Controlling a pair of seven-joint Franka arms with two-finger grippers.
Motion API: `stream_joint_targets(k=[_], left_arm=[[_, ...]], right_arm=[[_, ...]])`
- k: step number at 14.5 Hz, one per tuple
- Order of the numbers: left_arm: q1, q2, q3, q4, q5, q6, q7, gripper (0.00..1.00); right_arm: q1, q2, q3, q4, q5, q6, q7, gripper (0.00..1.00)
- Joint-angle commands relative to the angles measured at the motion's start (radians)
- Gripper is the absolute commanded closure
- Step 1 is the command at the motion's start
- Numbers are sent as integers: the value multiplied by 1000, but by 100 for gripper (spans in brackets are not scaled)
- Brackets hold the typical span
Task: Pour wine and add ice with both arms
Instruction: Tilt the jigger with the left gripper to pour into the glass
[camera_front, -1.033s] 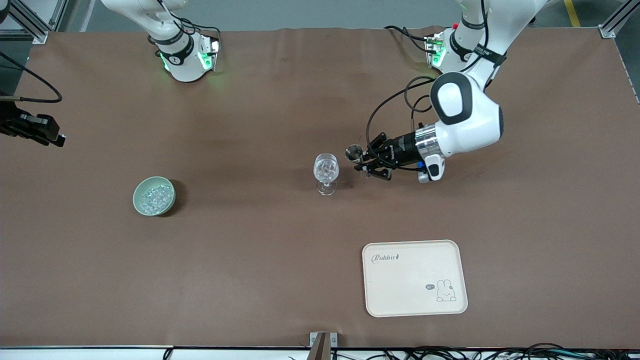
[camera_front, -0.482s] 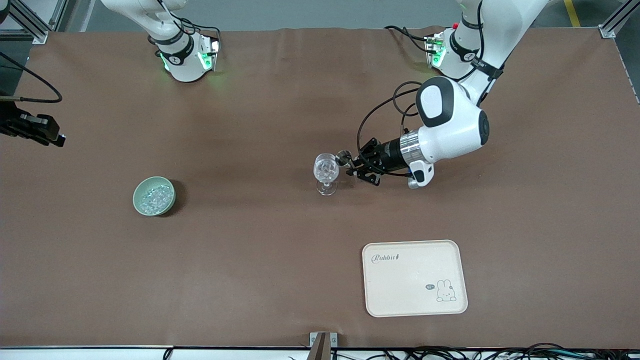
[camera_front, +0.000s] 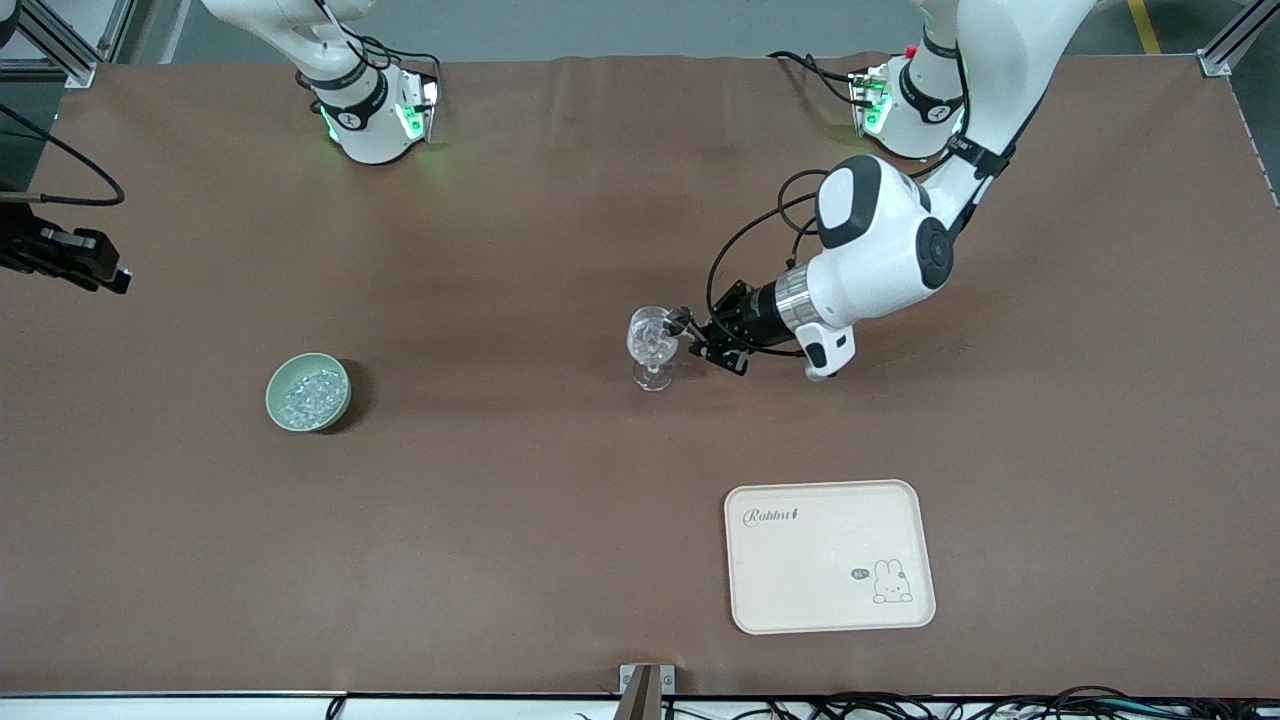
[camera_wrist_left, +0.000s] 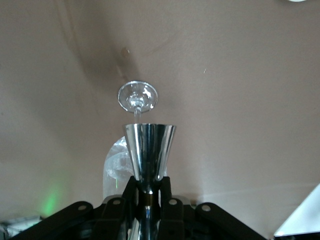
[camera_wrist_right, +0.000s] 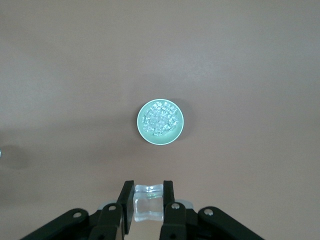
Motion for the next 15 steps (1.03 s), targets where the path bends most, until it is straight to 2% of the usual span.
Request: stream_joint_targets(k=[1, 4, 8, 15], left_arm=[[-3, 19, -24, 24, 83, -12, -37, 98], [0, 10, -27, 27, 174, -61, -78, 99], [-3, 13, -40, 42, 272, -63, -146, 100], [-6, 8, -43, 70, 304, -100, -203, 100]], right_arm=[[-6, -7, 3, -7, 1, -3, -13, 100], [-6, -7, 3, -7, 1, -2, -13, 100], [-8, -7, 3, -7, 1, -2, -13, 100], [-8, -7, 3, -7, 1, -3, -17, 100]])
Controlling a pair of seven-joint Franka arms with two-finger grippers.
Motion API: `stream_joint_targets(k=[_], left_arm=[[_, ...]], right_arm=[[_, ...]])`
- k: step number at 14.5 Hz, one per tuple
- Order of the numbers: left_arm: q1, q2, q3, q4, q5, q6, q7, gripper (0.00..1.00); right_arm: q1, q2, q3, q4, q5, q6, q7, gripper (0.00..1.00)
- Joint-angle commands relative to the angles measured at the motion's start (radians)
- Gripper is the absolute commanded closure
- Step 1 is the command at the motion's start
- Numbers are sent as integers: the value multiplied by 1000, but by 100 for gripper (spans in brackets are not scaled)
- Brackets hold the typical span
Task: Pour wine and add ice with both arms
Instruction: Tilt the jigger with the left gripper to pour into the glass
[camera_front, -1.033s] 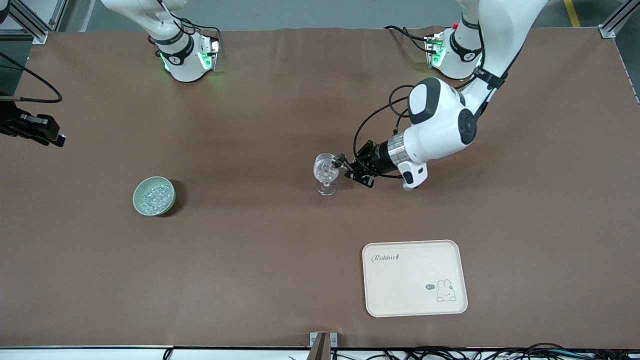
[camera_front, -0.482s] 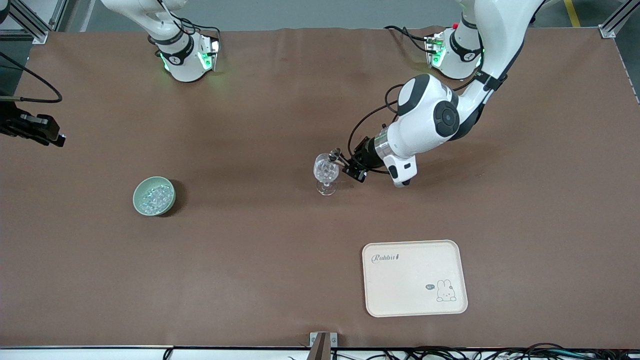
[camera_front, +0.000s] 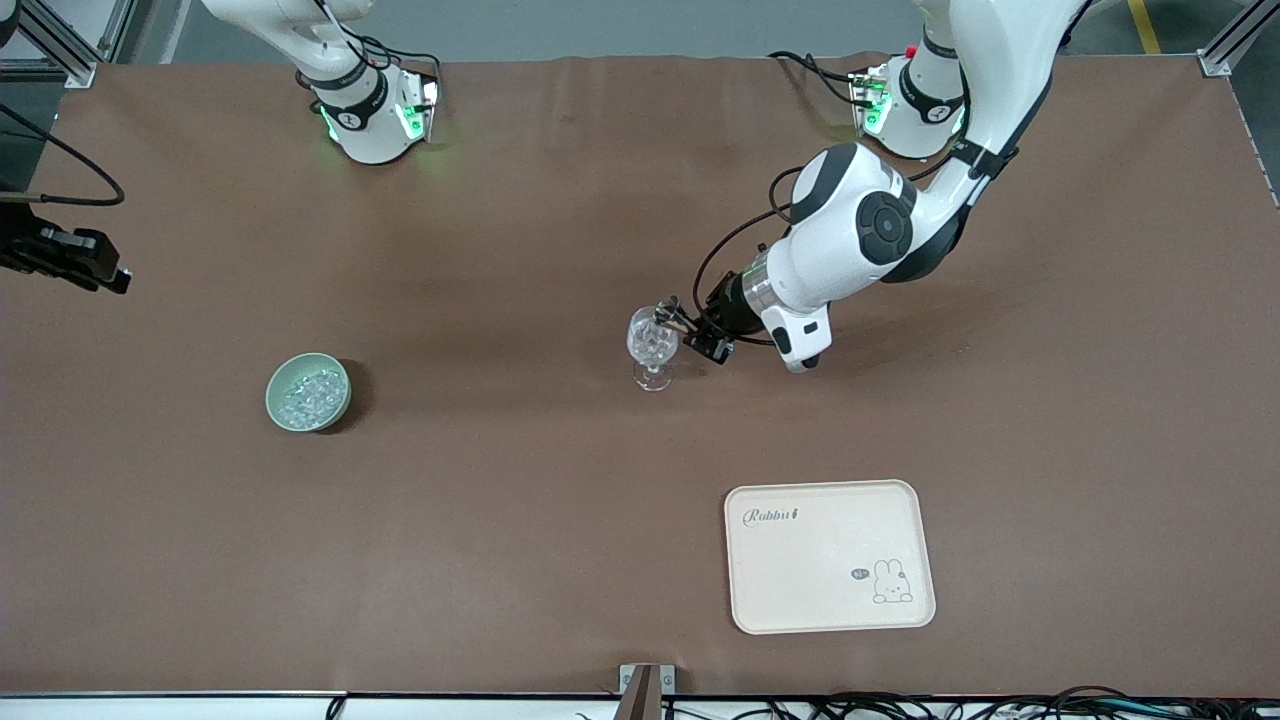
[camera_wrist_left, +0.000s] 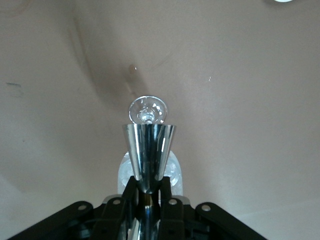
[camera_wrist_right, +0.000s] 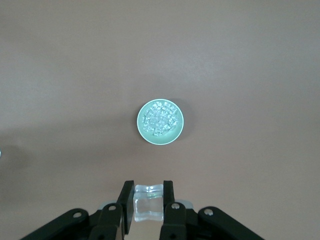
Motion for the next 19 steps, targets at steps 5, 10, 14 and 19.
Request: stream_joint_targets(k=[5, 10, 14, 19], left_arm=[[-3, 35, -29, 90, 207, -84, -182, 100], [-10, 33, -32, 92, 256, -103, -228, 100], [8, 34, -35, 91, 267, -107, -224, 100], [7, -11, 52, 77, -154, -179, 122, 100]], right_arm=[[-8, -7, 3, -7, 1, -3, -16, 100], [-8, -7, 3, -7, 1, -2, -16, 100], [-8, -7, 3, -7, 1, -2, -16, 100], [-8, -7, 3, -7, 1, -2, -15, 100]])
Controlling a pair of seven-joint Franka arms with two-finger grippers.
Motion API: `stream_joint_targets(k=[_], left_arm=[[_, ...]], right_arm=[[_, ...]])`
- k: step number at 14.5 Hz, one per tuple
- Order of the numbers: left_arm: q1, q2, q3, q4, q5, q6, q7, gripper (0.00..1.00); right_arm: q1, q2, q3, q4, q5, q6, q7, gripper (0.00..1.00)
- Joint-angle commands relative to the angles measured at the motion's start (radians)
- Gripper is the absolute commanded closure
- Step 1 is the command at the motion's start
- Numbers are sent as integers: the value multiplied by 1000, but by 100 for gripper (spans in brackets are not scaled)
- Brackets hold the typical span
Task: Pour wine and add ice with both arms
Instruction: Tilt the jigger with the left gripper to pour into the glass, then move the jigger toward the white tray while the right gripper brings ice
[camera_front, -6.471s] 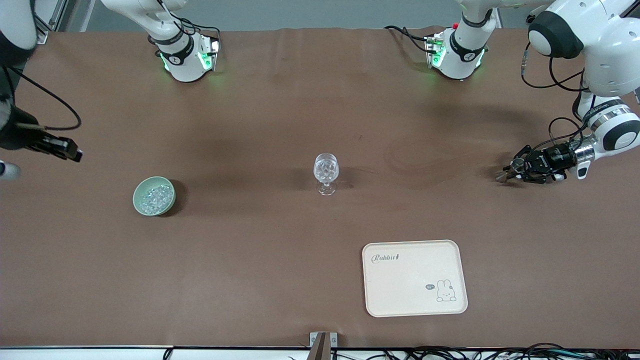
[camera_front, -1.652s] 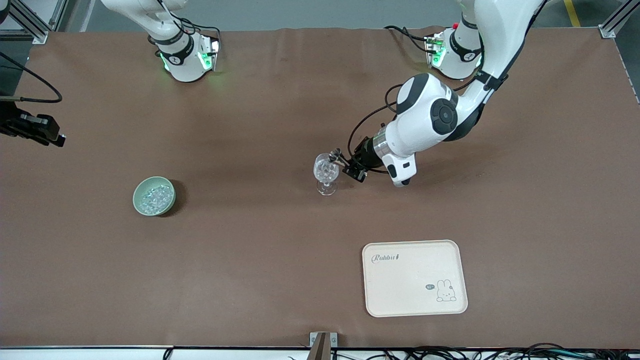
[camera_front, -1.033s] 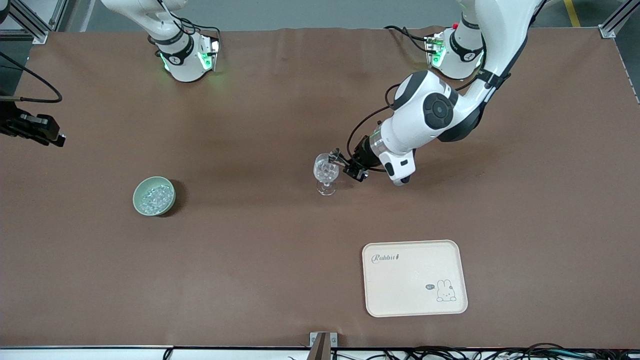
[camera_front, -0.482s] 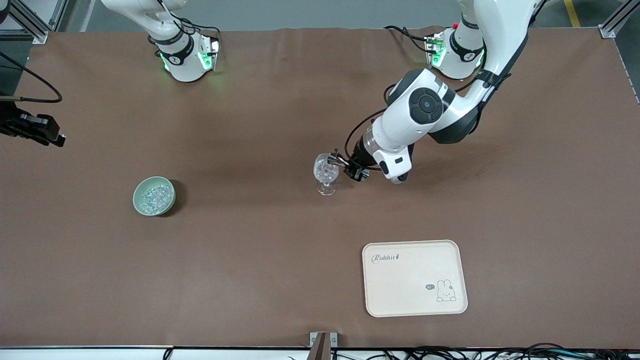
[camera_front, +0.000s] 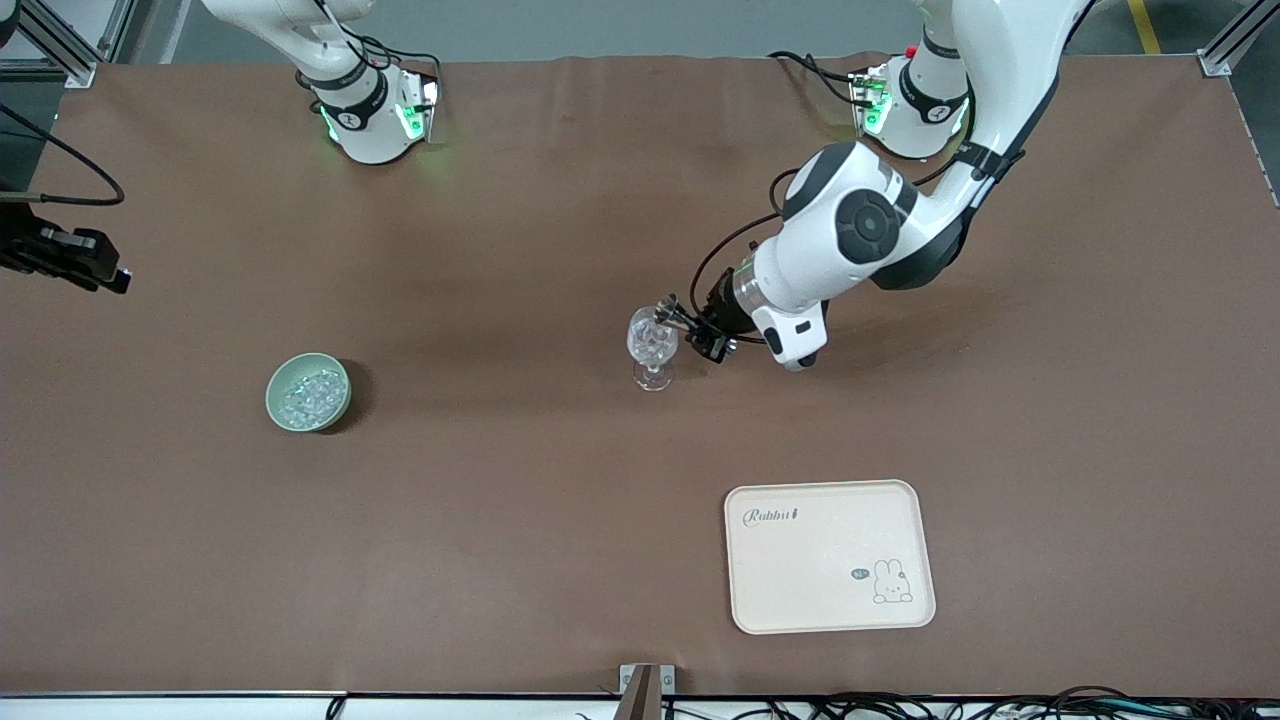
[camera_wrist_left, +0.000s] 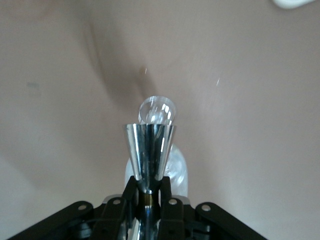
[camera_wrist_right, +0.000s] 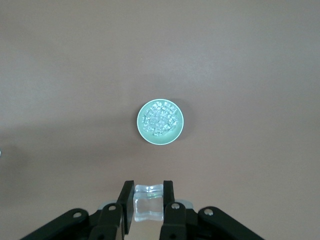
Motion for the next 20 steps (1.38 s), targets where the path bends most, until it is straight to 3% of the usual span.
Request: stream_joint_targets(k=[1, 4, 9, 12, 14, 17, 20], left_arm=[[1, -50, 76, -1, -239, -84, 204, 100], [0, -123, 171, -59, -462, -126, 395, 100], [-5, -113, 359, -59, -724, -126, 539, 99], [-7, -55, 445, -22, -824, -126, 558, 99], [-8, 13, 519, 39, -956, -126, 550, 99], [-11, 129, 547, 134, -1068, -112, 572, 99], [-28, 165, 590, 142, -1191, -107, 575, 99]], right_arm=[[-6, -7, 3, -7, 1, -3, -13, 100], [4, -7, 8, -7, 1, -5, -1, 100], [69, -7, 18, -4, 1, 12, 30, 100], [154, -3, 18, -6, 1, 43, 165, 100], [245, 6, 18, -3, 1, 55, 279, 100], [400, 78, 18, 5, -4, 101, 494, 100], [507, 164, 18, 74, 40, 126, 617, 100]])
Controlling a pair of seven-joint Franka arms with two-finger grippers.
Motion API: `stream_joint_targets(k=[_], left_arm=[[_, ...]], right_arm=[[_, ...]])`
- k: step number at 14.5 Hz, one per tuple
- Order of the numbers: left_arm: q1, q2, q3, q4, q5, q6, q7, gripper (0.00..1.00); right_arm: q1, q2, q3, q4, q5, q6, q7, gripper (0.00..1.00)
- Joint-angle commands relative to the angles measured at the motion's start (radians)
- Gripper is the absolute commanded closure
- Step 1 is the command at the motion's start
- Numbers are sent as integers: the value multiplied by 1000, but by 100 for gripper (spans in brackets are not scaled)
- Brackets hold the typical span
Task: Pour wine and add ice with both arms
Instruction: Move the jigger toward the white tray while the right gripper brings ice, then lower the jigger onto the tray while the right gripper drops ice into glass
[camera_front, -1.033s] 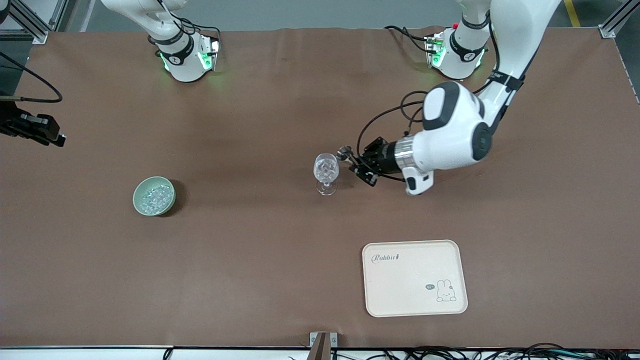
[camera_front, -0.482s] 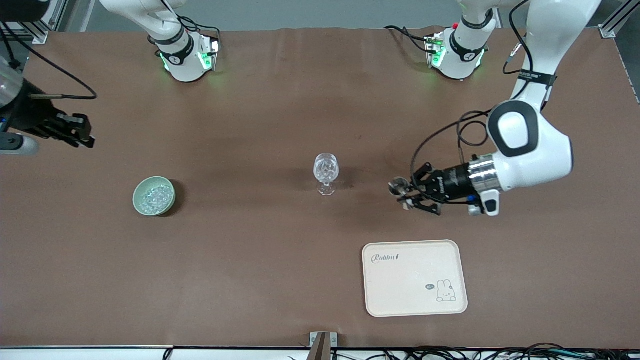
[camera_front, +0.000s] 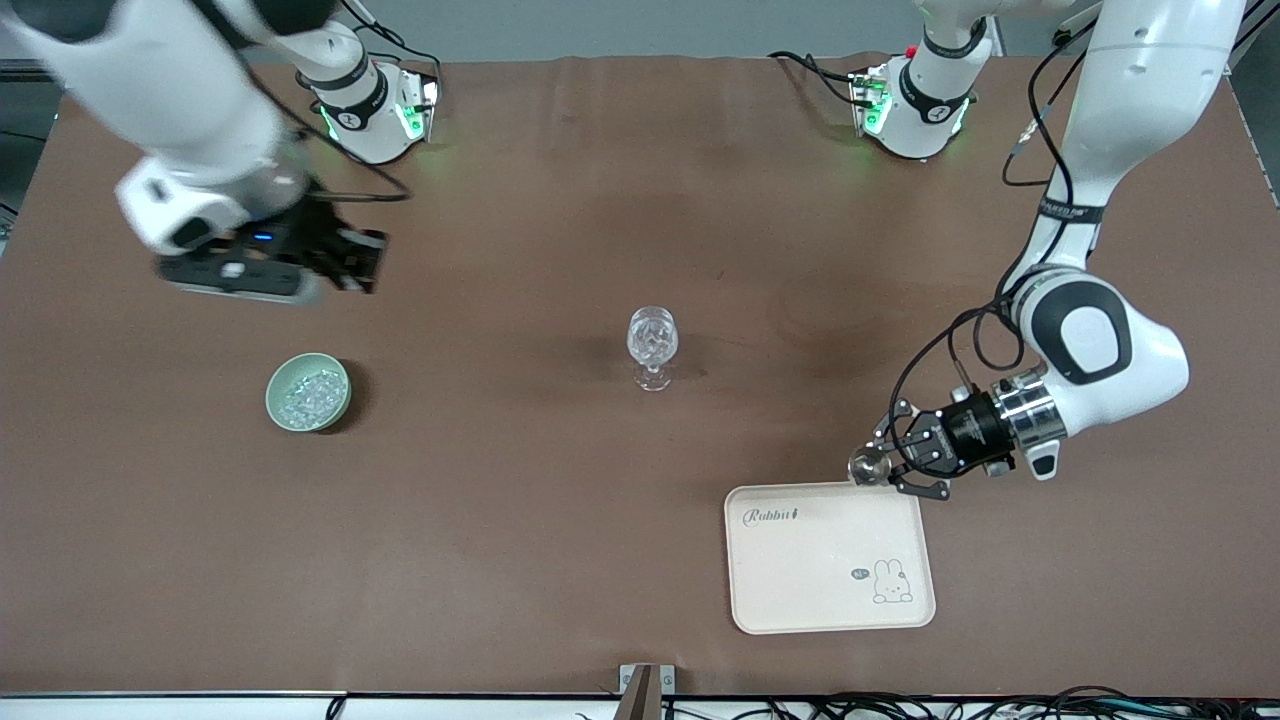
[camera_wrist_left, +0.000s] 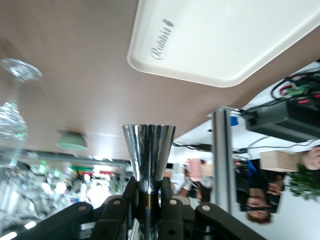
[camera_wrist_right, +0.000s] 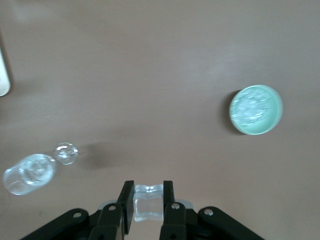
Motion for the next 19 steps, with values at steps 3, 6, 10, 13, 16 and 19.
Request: stream_joint_targets(k=[3, 6, 10, 13, 16, 19], left_arm=[[-68, 131, 72, 139, -129, 39, 0, 99], [-60, 228, 72, 259, -158, 43, 0, 99], [-62, 345, 70, 388, -230, 45, 3, 99], [-54, 372, 73, 382, -291, 46, 26, 98], [-43, 403, 78, 380, -328, 46, 73, 95], [-46, 420, 79, 370, -398, 46, 98, 94]], right_arm=[[132, 148, -13, 66, 57, 122, 142, 100], [211, 255, -13, 118, 62, 212, 226, 100], [284, 410, -13, 239, 62, 226, 306, 100], [320, 450, -13, 238, 62, 279, 347, 99], [342, 470, -13, 233, 65, 282, 358, 99], [351, 470, -13, 230, 86, 279, 369, 98]])
